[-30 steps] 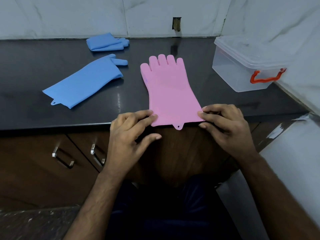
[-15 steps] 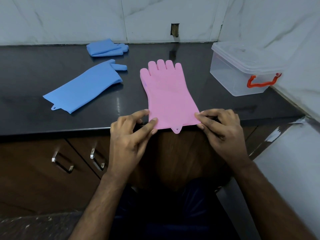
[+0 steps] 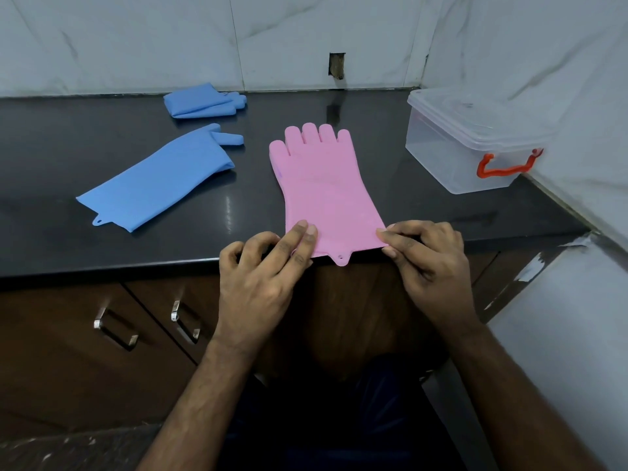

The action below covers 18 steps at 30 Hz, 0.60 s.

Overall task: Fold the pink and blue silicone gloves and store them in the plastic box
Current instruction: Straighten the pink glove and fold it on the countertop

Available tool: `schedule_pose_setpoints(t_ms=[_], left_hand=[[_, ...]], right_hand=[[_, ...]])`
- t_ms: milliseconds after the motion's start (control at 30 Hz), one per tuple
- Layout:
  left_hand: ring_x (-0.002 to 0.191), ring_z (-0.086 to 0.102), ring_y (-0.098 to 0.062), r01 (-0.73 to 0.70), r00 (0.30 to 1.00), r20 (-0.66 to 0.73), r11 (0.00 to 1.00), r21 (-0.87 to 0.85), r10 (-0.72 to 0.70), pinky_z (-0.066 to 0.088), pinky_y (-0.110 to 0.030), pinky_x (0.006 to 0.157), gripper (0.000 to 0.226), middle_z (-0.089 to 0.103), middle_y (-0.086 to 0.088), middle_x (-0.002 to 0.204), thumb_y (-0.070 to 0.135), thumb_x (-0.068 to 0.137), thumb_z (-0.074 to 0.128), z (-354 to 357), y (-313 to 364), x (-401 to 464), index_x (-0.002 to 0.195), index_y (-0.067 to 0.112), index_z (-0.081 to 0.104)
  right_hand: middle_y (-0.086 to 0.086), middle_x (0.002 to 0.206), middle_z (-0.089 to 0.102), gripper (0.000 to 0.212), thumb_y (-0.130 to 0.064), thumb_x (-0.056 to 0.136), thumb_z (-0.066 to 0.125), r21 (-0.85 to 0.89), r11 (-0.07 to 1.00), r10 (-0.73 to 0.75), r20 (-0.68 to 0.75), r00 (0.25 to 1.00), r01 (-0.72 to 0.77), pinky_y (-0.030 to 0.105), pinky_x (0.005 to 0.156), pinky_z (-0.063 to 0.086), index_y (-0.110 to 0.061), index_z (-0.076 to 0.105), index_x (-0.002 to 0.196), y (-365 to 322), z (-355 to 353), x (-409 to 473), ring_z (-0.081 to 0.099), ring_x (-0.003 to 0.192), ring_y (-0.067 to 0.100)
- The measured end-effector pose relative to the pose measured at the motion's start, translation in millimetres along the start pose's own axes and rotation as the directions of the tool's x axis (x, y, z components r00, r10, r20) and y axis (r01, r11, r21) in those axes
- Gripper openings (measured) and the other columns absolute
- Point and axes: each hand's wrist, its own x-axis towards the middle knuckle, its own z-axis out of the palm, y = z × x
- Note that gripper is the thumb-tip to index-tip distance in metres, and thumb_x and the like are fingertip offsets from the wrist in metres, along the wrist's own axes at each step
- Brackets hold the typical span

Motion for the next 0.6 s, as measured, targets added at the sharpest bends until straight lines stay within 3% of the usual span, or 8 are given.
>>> schedule_pose_setpoints(t_ms=[100, 267, 400, 500, 600], left_hand=[[0.108, 0.053, -0.021, 0.018, 0.998, 0.059, 0.999, -0.036, -0.016, 0.036, -0.039, 0.084, 0.039, 0.067, 0.01, 0.138, 0.033, 0.109, 0.052, -3, -1, 5, 0.146, 0.021, 0.058], [0.108, 0.053, -0.022, 0.103, 0.987, 0.14, 0.981, -0.167, -0.08, 0.037, -0.041, 0.088, 0.045, 0.074, -0.001, 0.108, 0.038, 0.103, 0.058, -8, -7, 7, 0.14, 0.012, 0.062], [0.112, 0.055, -0.021, 0.074, 0.989, 0.141, 0.961, -0.268, -0.037, 0.034, -0.037, 0.091, 0.029, 0.07, 0.006, 0.132, 0.024, 0.102, 0.062, -14, -3, 4, 0.128, 0.018, 0.071], [0.125, 0.055, -0.019, 0.186, 0.981, 0.125, 0.884, -0.429, -0.145, 0.027, -0.029, 0.1, 0.024, 0.072, 0.009, 0.127, 0.013, 0.099, 0.057, -16, 4, 8, 0.114, 0.019, 0.074], [0.143, 0.049, -0.013, 0.204, 0.978, 0.147, 0.795, -0.571, -0.146, 0.025, -0.027, 0.114, 0.026, 0.072, 0.007, 0.125, 0.004, 0.097, 0.055, -16, 9, 10, 0.114, 0.019, 0.068]], right_hand=[[-0.001, 0.108, 0.074, 0.018, -0.019, 0.096, 0.069, 0.038, 0.999, 0.039, -0.014, 0.999, -0.039, 0.043, 0.081, 0.042, -0.016, 0.08, 0.11, -2, 1, 2, 0.061, 0.094, 0.023], [-0.002, 0.108, 0.07, 0.019, -0.022, 0.099, 0.065, 0.15, 0.985, 0.095, -0.031, 0.995, -0.089, 0.046, 0.084, 0.048, -0.013, 0.08, 0.107, -2, 0, 1, 0.064, 0.099, 0.02], [-0.007, 0.109, 0.065, 0.028, -0.026, 0.104, 0.058, 0.278, 0.954, 0.12, -0.021, 0.993, -0.11, 0.035, 0.087, 0.052, -0.007, 0.079, 0.103, -1, -6, 0, 0.062, 0.103, 0.018], [-0.009, 0.112, 0.063, 0.03, -0.03, 0.106, 0.053, 0.268, 0.958, 0.1, 0.01, 0.995, -0.099, 0.03, 0.087, 0.05, -0.01, 0.076, 0.103, -2, -7, -2, 0.059, 0.106, 0.014], [-0.014, 0.12, 0.059, 0.029, -0.039, 0.108, 0.045, 0.259, 0.964, 0.066, 0.013, 0.998, -0.067, 0.032, 0.091, 0.049, -0.019, 0.066, 0.106, -1, -8, -8, 0.055, 0.114, 0.009]])
